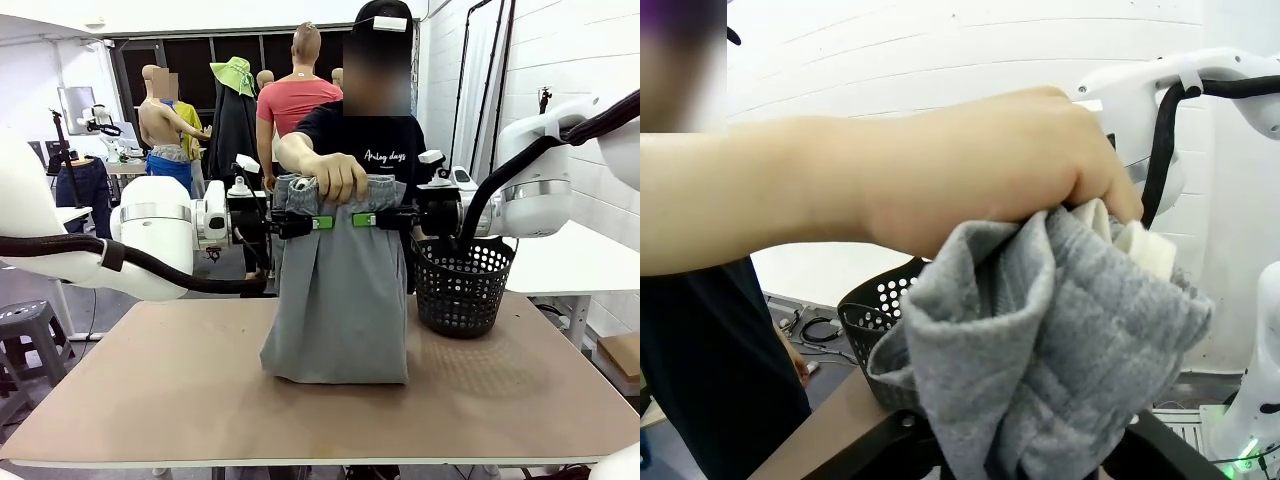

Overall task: Fold the training pants.
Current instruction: Release the ends of the Training pants and then grab the overlapped ends, then fold the Training pants in half.

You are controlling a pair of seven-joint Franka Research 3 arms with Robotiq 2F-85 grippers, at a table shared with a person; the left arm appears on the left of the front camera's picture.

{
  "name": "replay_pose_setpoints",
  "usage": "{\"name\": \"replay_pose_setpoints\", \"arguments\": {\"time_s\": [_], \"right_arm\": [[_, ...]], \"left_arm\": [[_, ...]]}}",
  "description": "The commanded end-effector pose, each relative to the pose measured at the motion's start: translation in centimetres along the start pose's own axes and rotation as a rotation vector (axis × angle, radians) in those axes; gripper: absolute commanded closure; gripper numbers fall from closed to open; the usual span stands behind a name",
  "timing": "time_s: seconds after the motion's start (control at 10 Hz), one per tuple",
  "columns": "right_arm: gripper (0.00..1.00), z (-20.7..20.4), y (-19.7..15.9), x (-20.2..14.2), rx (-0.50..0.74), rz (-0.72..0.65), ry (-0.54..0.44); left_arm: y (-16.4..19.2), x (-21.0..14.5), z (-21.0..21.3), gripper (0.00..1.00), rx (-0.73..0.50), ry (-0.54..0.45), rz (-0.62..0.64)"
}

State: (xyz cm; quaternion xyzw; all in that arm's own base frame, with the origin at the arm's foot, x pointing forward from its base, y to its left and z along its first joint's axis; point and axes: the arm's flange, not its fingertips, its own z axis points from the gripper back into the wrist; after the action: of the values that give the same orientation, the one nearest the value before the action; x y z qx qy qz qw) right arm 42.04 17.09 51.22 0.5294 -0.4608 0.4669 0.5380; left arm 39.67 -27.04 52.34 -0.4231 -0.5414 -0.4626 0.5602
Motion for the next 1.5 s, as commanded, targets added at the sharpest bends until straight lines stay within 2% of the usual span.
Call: {"name": "replay_pose_setpoints", "arguments": {"time_s": [0.0,0.4,0.5,0.6,0.7,0.8,1.4], "right_arm": [[1.00,0.2,0.0,0.5,0.025,-0.021,-0.010],[1.00,0.1,-0.1,0.3,0.061,0.011,0.024],[1.00,-0.1,-0.2,0.1,0.069,0.018,0.056],[1.00,-0.5,-0.4,0.1,0.062,0.058,0.094],[1.00,-1.1,-0.8,0.4,0.042,0.107,0.172],[1.00,-0.1,0.2,0.0,0.043,0.020,0.053],[1.00,-0.1,0.2,0.0,0.043,0.020,0.053]], "left_arm": [[0.5,0.2,0.4,1.00,-0.030,-0.007,0.006],[1.0,0.3,-0.2,1.00,-0.042,-0.002,0.038],[1.1,0.4,-0.4,1.00,-0.056,0.003,0.039],[1.2,0.7,-0.3,1.00,-0.025,-0.038,-0.009],[1.1,0.7,0.0,1.00,-0.092,-0.091,0.032],[0.6,-0.4,-0.1,1.00,-0.021,0.002,0.019],[0.6,-0.4,-0.1,1.00,-0.021,0.002,0.019]]}}
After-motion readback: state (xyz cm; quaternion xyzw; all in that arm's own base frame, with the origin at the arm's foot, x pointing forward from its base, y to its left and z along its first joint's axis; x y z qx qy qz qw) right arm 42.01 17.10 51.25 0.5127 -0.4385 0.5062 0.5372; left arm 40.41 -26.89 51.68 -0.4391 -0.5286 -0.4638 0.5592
